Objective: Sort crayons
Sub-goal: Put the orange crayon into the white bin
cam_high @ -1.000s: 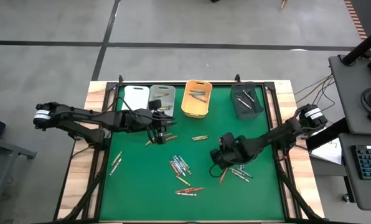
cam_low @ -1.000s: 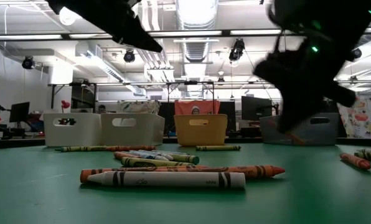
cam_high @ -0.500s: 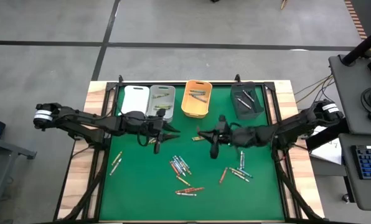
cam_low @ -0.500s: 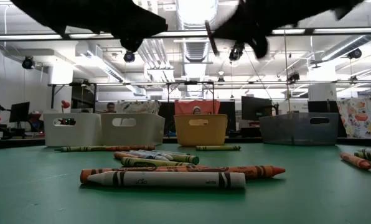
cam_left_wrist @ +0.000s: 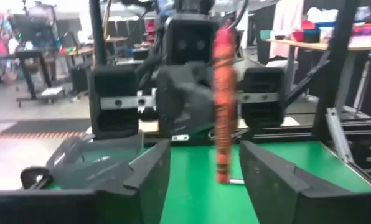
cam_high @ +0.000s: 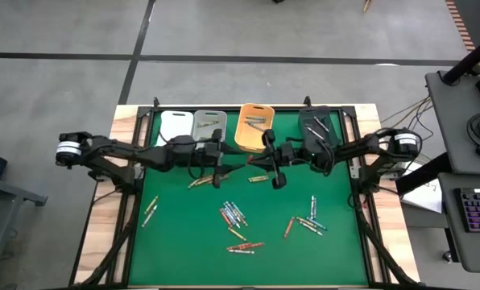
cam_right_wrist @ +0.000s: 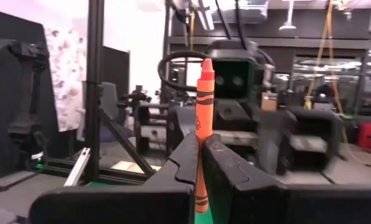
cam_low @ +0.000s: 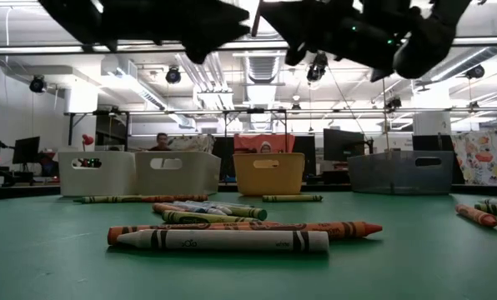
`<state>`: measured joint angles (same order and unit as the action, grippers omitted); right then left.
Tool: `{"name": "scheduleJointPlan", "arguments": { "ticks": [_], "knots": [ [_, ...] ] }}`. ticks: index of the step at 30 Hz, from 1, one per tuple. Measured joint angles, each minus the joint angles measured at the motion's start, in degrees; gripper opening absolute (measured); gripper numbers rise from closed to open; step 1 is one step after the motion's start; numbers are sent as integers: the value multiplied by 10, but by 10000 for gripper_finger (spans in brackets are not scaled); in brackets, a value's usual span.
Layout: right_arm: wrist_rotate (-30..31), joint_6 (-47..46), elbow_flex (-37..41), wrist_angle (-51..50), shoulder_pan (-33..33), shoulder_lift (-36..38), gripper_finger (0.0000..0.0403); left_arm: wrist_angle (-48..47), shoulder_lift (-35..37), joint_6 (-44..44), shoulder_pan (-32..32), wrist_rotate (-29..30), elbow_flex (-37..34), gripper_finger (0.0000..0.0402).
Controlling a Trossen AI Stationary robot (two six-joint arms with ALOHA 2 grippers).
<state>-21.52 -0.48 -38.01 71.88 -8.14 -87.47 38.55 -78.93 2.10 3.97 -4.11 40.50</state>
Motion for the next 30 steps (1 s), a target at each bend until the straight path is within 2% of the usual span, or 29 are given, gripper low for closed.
{"name": "scheduleJointPlan", "arguments": {
  "ticks": [4,8,11,14,18,19,24,27,30],
  "knots": [
    [-11,13,-19,-27,-2,-10,9,-1,-24,-2,0,-47,7,197],
    [-12,32,-27,-62,0,-3,9,2,-27,-12,0,-47,11,193],
    [-11,38,-27,-64,0,-1,9,0,-25,-13,0,-24,11,170],
    [-8,44,-27,-69,0,0,9,-1,-23,-14,0,-9,10,121],
    [37,35,-27,-84,-1,1,17,-9,-19,-18,0,11,10,27],
    [39,29,-27,-86,-2,1,23,-11,-18,-18,1,12,10,15],
    [80,15,-27,-93,-4,5,70,-49,5,-18,1,53,10,12],
    [128,7,-27,-108,-5,15,100,-94,30,-13,2,92,10,4],
    [186,-17,-27,-171,-5,41,122,-166,71,-12,8,139,10,4]
  ]
}}
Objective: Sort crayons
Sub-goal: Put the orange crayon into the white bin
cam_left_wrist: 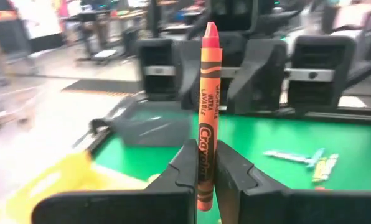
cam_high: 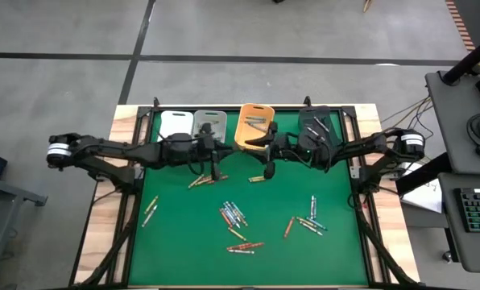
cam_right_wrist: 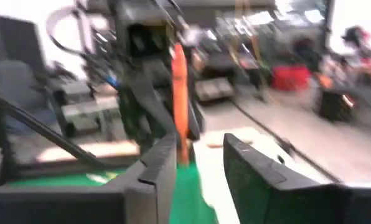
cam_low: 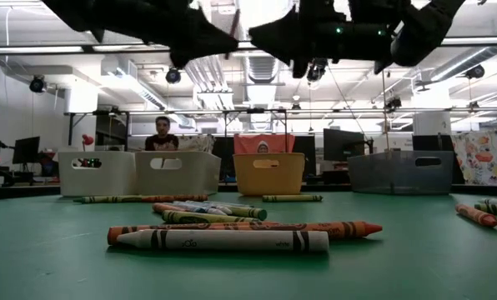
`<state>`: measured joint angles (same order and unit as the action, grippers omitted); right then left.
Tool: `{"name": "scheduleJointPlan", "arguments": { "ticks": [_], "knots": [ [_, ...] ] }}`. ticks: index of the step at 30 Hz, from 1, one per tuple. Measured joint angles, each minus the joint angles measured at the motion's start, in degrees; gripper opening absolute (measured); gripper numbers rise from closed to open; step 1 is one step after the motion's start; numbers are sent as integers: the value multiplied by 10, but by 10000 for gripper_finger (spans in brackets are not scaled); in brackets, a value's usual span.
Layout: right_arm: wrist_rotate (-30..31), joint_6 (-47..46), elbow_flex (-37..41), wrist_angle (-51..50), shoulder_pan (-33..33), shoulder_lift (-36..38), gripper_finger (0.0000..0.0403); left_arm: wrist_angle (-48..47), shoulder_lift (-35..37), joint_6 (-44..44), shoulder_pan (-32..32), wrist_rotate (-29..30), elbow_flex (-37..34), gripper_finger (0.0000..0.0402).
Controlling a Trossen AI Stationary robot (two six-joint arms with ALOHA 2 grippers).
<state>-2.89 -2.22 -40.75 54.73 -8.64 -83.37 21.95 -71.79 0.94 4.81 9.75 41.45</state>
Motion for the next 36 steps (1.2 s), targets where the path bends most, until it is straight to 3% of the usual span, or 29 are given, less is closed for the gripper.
{"name": "scheduleJointPlan", "arguments": {
  "ticks": [5,9,17,30,36],
  "knots": [
    [83,-12,-10,-167,0,45,141,-177,73,-3,38,104,0,2],
    [103,-24,-36,-239,0,60,143,-310,111,-51,113,180,0,2],
    [104,-48,-59,-283,0,56,144,-546,79,-209,277,149,0,1],
    [106,-85,-58,-288,-10,21,144,-592,-16,-169,325,152,0,6],
    [108,-75,-97,-376,-57,21,144,-634,-48,-99,337,152,21,6]
  ]
}}
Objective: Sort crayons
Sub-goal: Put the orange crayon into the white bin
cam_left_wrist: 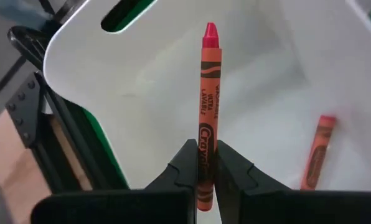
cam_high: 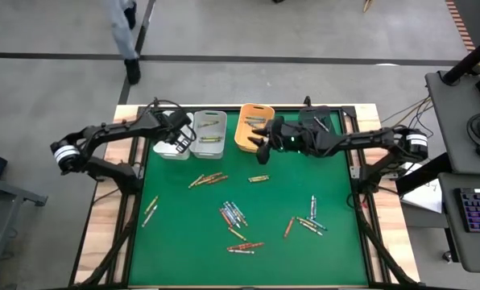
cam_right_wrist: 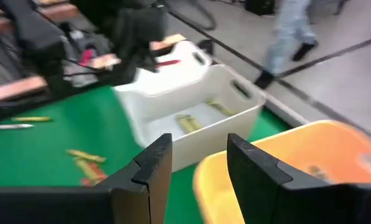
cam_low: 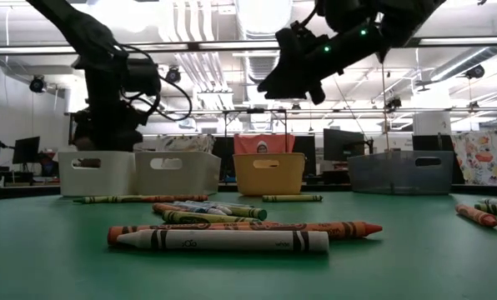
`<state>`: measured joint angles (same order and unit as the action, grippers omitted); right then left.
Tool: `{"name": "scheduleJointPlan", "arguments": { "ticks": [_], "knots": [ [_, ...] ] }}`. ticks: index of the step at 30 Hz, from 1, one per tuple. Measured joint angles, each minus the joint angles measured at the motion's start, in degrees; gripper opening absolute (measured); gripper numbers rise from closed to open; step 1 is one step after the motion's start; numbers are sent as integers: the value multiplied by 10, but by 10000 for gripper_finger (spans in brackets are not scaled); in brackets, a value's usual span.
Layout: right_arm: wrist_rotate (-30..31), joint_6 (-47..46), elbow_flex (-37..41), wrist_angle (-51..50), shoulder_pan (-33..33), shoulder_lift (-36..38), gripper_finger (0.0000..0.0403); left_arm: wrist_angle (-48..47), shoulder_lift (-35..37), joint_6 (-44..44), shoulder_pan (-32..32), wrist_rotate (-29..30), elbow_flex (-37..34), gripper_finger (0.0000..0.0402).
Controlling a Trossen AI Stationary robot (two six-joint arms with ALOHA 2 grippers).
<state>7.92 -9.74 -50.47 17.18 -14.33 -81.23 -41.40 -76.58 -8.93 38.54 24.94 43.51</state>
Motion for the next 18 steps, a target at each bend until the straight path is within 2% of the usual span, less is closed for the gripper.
{"name": "scheduleJointPlan", "arguments": {
  "ticks": [5,11,18],
  "knots": [
    [0,61,-44,-63,-45,-6,144,-30,-32,62,1,-5,40,6],
    [-3,93,-85,-93,-88,-12,144,-111,-86,128,15,-7,106,6],
    [-4,100,-99,-107,-100,-13,144,-128,-122,249,21,-5,102,6]
  ]
}}
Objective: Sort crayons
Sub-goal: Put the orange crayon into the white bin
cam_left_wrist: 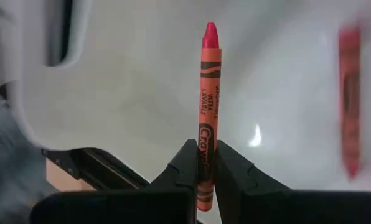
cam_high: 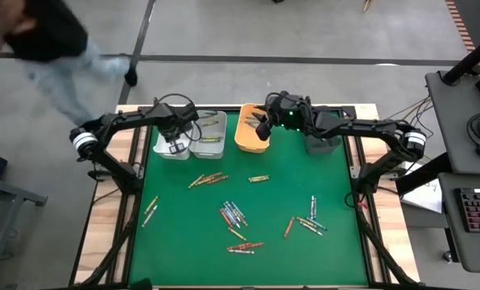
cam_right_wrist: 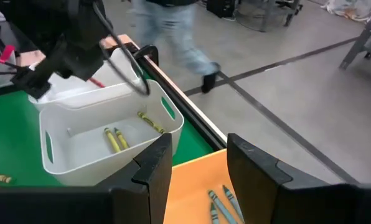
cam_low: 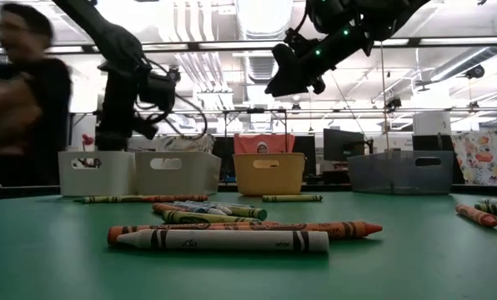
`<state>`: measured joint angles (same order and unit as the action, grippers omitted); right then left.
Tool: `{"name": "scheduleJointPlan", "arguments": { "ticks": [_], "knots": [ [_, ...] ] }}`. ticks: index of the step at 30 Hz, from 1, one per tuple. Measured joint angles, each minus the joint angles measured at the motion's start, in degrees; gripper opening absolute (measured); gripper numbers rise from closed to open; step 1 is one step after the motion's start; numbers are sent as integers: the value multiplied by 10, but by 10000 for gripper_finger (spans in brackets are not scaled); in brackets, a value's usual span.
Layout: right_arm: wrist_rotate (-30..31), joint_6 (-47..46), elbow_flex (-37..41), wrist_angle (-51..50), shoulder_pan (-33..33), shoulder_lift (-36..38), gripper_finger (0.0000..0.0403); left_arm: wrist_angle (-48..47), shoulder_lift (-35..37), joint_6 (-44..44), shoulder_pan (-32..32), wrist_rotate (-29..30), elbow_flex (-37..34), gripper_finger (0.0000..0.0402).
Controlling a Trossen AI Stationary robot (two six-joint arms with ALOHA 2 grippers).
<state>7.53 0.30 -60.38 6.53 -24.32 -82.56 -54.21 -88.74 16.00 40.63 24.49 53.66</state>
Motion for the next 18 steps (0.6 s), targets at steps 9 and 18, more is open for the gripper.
{"name": "scheduleJointPlan", "arguments": {
  "ticks": [9,18],
  "knots": [
    [-1,96,-30,-21,-11,0,144,0,14,112,8,-1,-13,6],
    [-5,216,-96,-22,-76,0,144,7,28,110,29,-50,-1,5]
  ]
}}
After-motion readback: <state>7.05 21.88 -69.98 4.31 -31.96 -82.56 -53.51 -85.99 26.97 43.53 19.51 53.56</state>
